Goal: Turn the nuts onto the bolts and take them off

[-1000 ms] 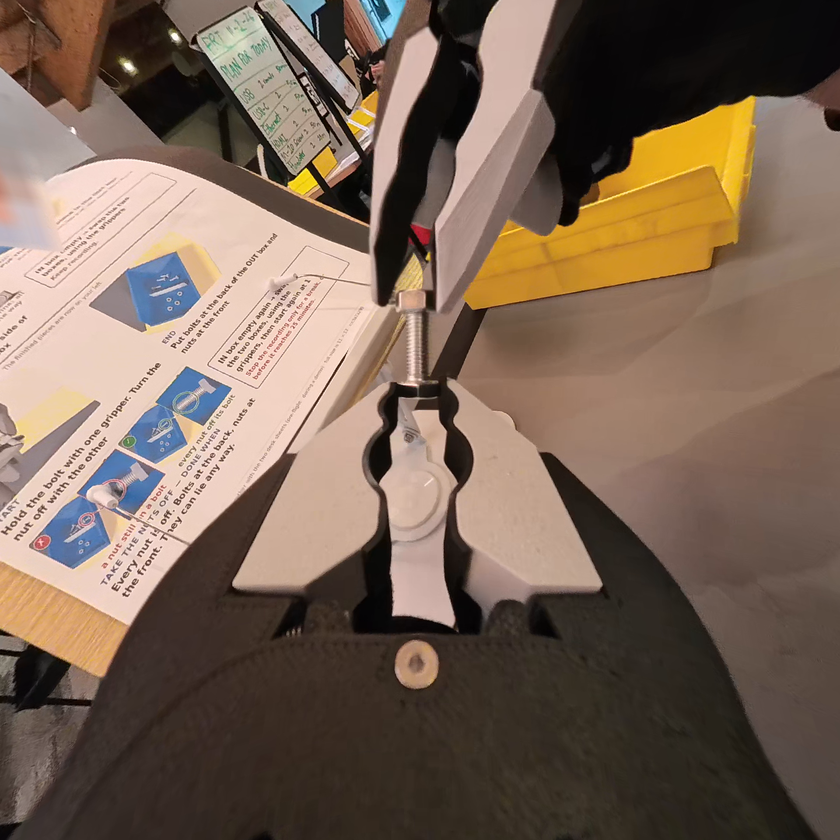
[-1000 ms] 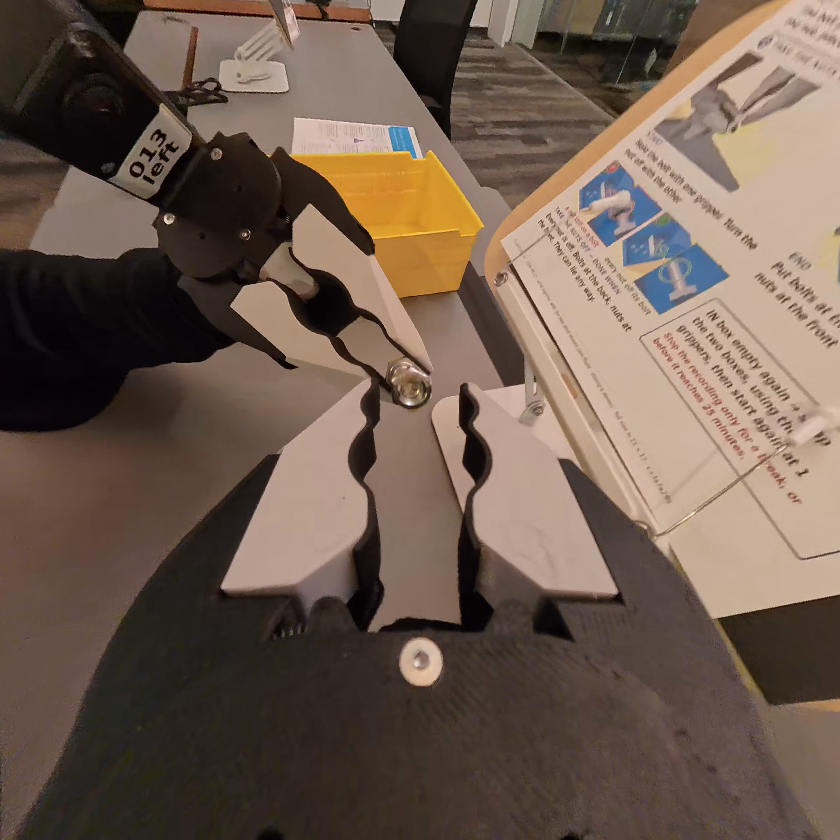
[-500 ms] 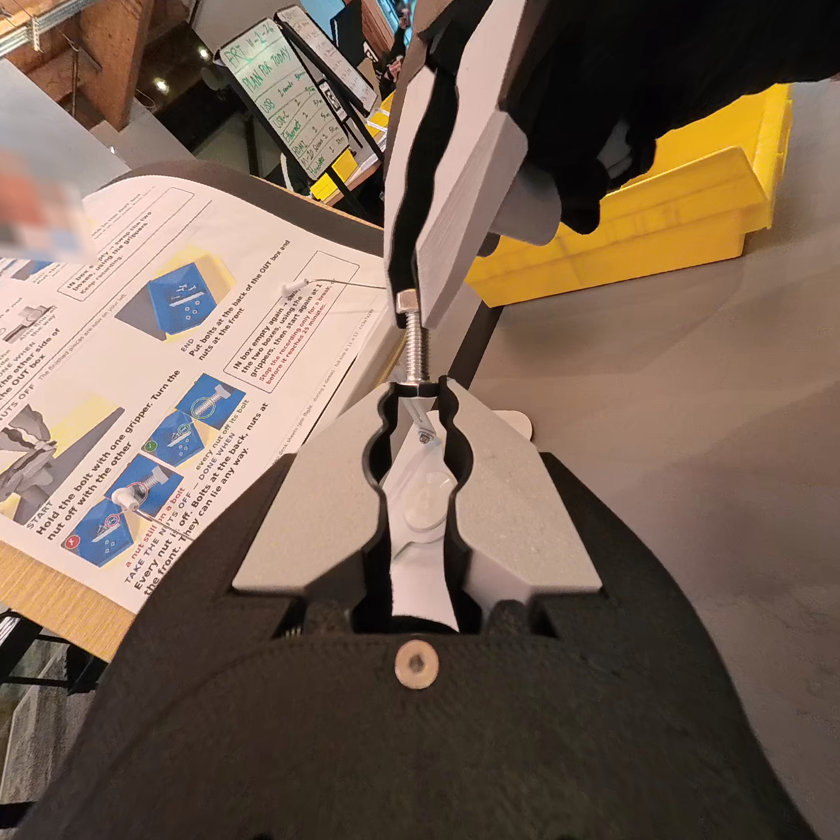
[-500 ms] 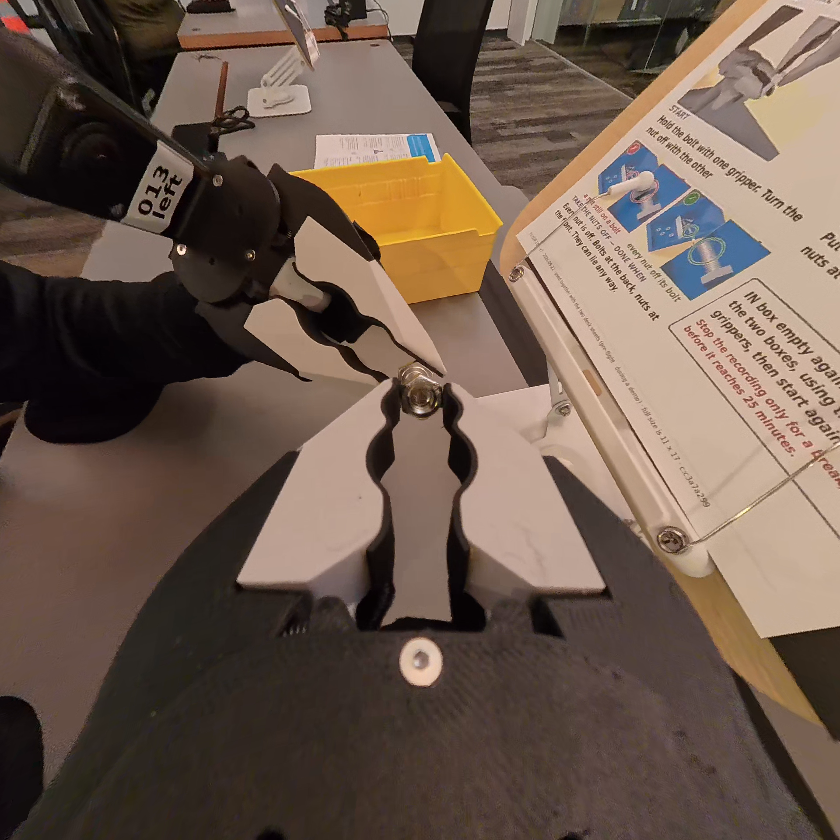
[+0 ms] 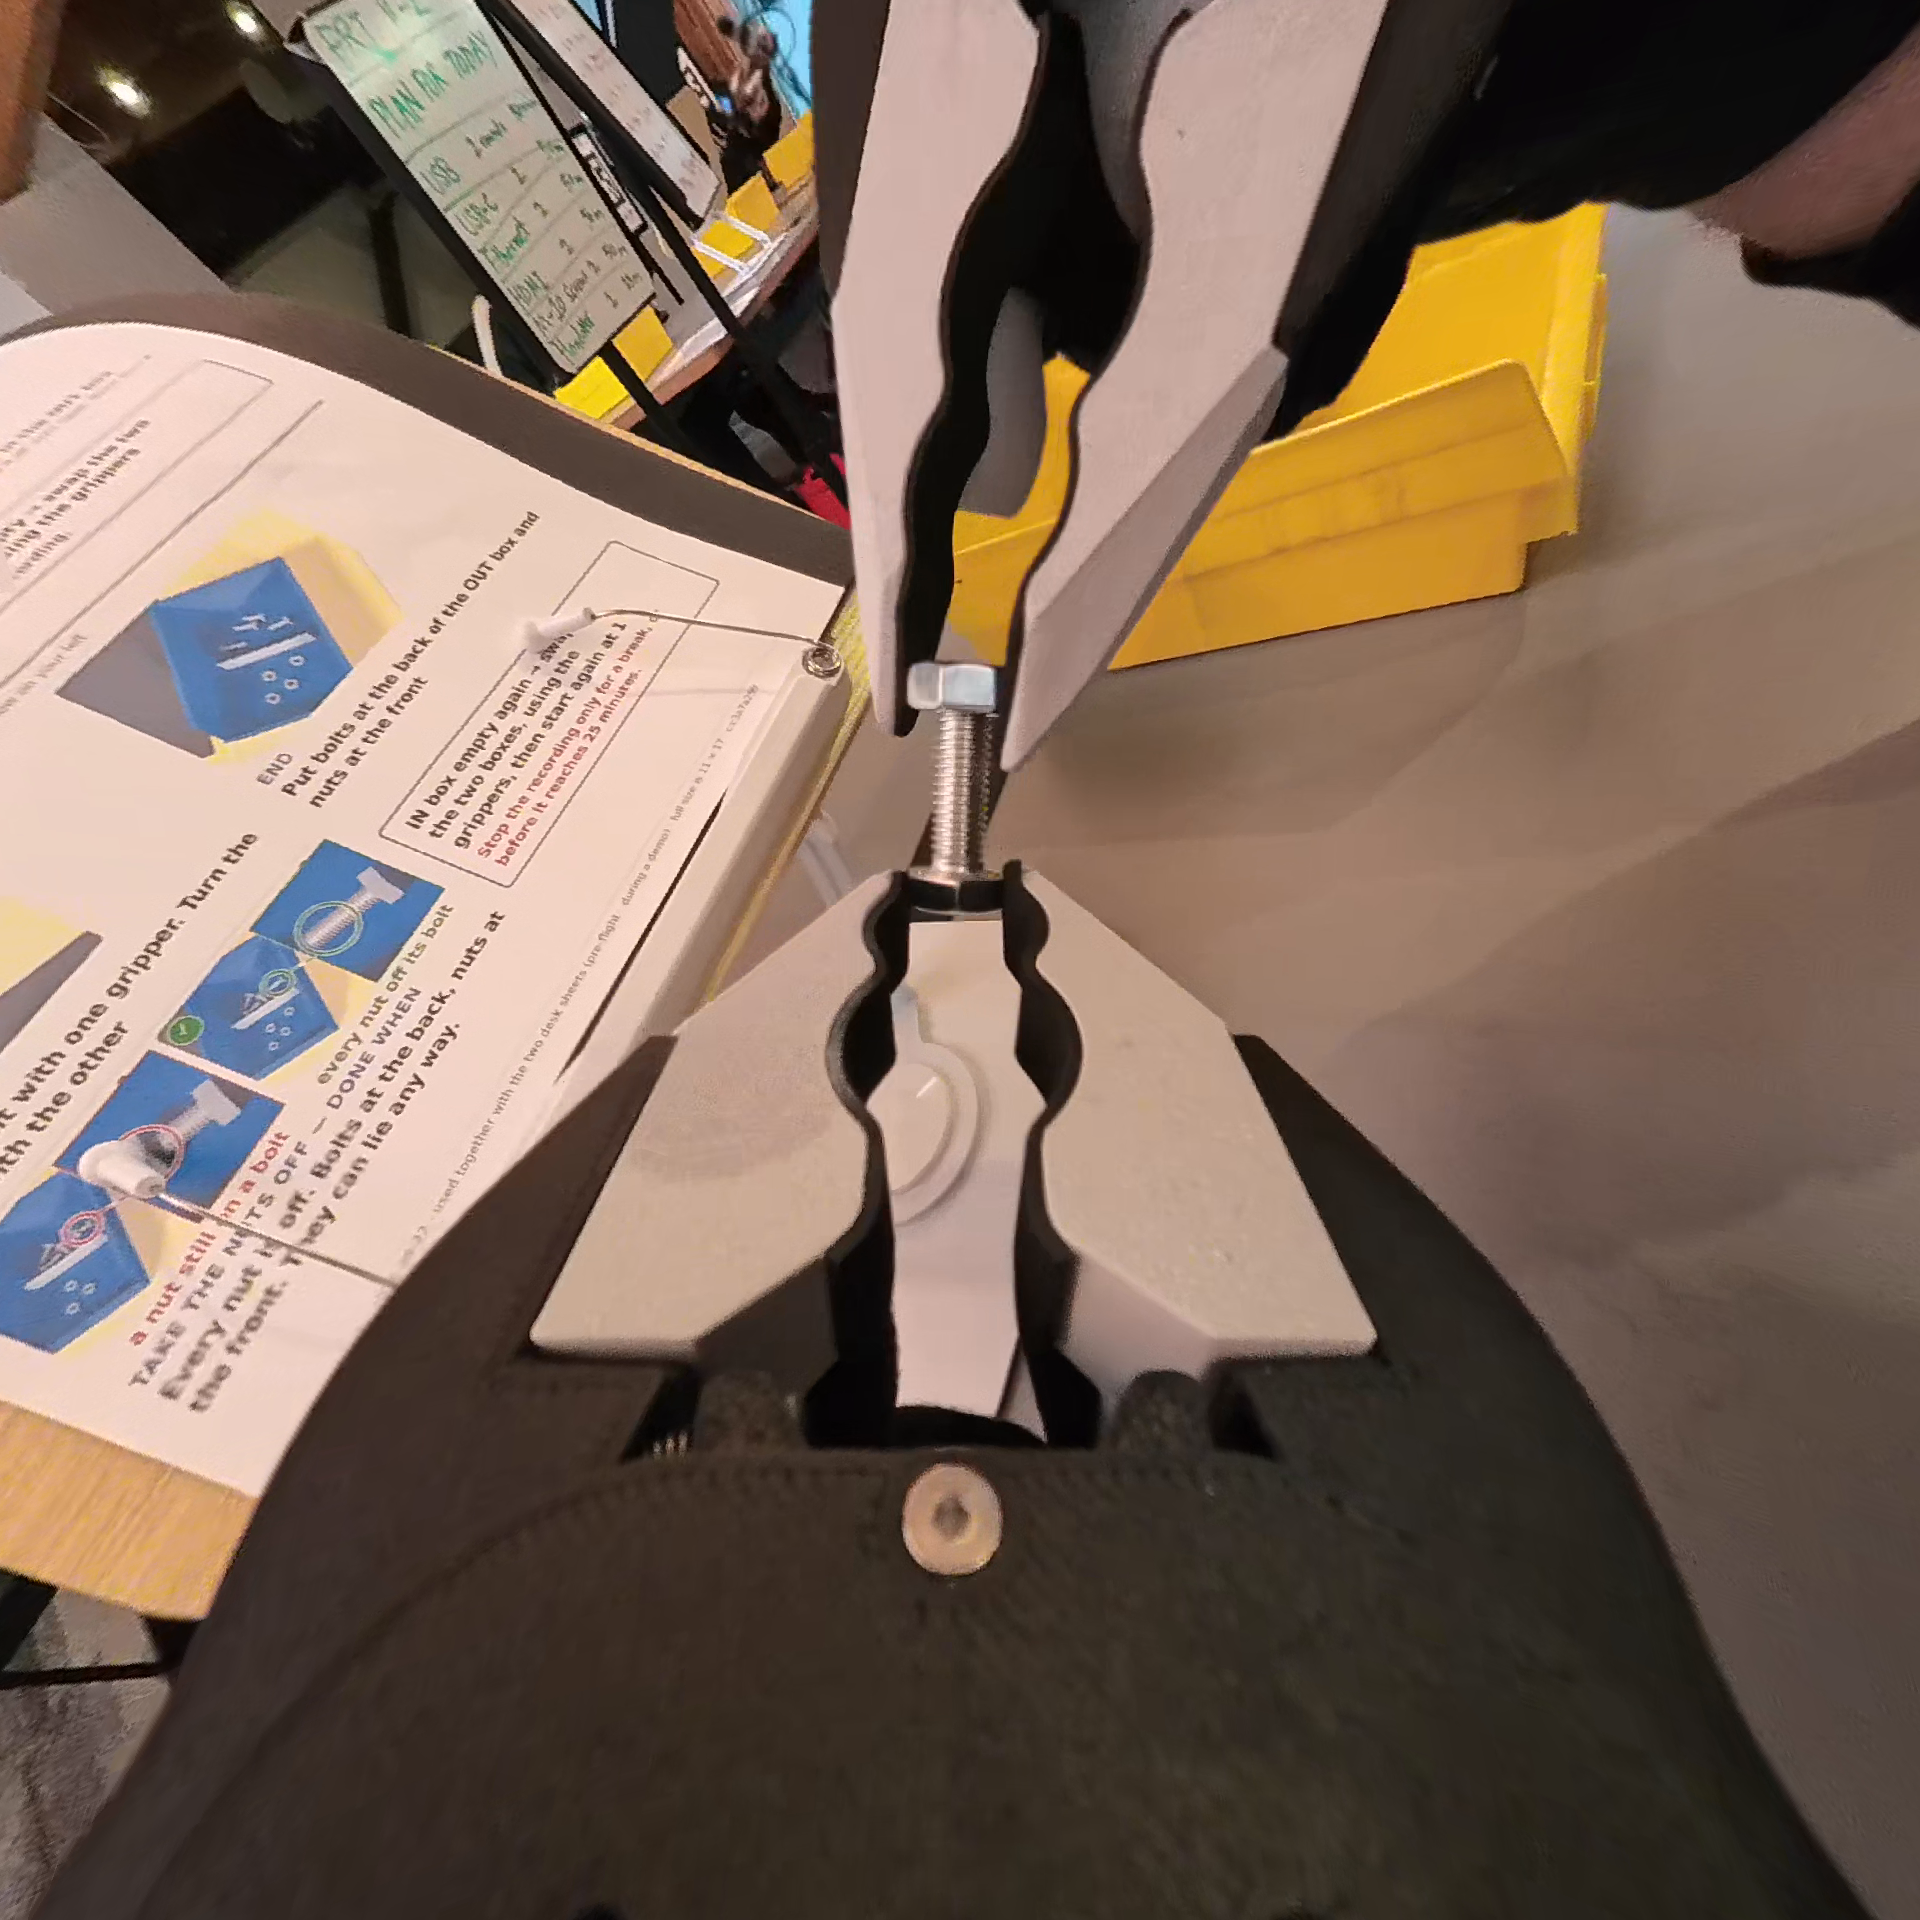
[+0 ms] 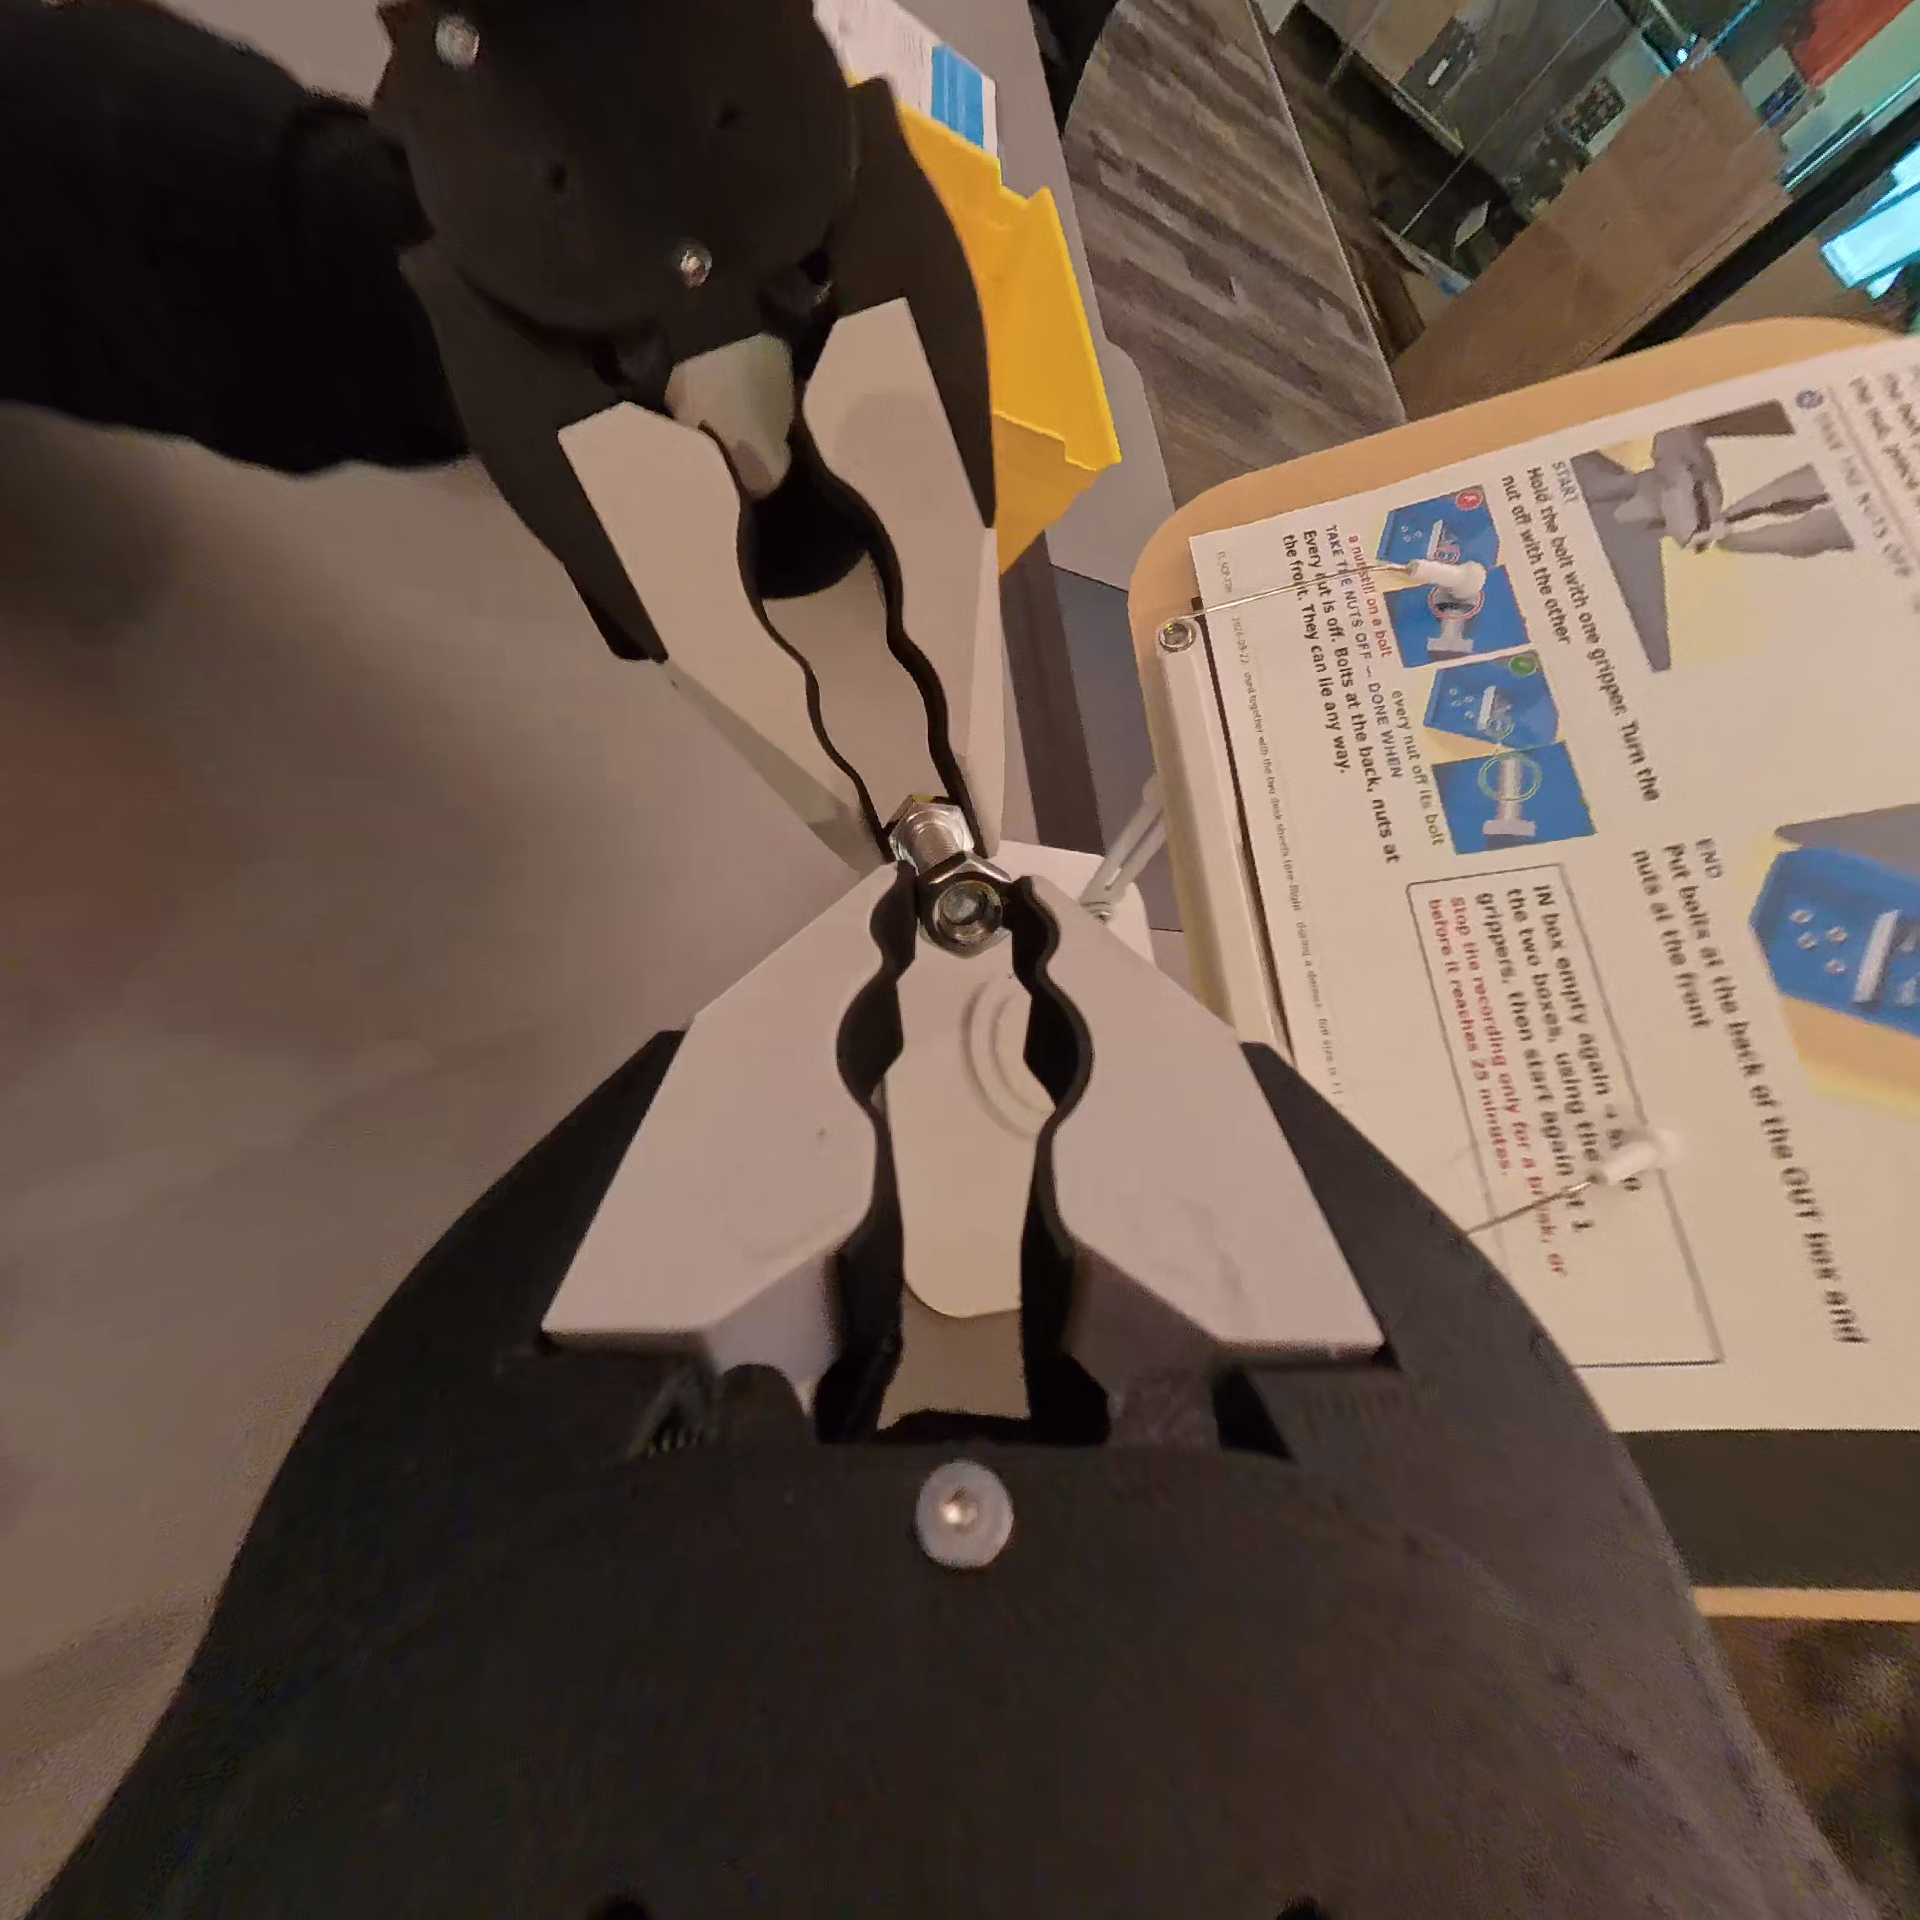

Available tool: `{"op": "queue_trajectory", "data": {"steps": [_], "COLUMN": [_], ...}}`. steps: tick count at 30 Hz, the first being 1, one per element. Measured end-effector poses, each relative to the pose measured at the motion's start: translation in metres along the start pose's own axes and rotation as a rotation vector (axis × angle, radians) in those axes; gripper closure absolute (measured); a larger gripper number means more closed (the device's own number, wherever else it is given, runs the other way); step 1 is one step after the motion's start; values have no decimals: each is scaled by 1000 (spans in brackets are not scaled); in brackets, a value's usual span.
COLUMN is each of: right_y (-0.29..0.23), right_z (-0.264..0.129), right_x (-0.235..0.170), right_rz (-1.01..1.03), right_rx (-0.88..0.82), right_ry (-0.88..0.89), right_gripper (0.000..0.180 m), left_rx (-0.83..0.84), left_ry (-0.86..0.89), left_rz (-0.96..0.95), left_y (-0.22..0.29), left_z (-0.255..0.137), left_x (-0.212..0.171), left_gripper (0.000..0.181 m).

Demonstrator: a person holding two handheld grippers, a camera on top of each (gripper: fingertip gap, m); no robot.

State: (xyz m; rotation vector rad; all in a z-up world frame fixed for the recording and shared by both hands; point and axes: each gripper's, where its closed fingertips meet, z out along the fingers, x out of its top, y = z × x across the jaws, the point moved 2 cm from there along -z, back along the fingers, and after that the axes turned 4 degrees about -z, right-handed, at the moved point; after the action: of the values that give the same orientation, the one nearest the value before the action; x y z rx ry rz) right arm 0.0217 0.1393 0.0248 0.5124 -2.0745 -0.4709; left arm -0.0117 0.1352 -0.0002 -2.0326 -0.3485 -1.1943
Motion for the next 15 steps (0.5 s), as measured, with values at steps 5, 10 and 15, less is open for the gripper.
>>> {"op": "queue_trajectory", "data": {"steps": [5,10,15], "right_y": [-2,0,6], "right_z": [4,5,-5], "right_x": [-5,-4,8], "right_rz": [-280,-310,-126], "right_rx": [-105,-134,-100], "right_ry": [-123,-137,2], "right_gripper": [164,162,156], "left_rx": [-31,-33,4], "left_ry": [-16,-15,-5], "left_rz": [-32,-34,-26], "left_y": [1,1,-3], "left_z": [2,2,0], "left_x": [-6,-6,-4], "left_gripper": [165,165,165]}}
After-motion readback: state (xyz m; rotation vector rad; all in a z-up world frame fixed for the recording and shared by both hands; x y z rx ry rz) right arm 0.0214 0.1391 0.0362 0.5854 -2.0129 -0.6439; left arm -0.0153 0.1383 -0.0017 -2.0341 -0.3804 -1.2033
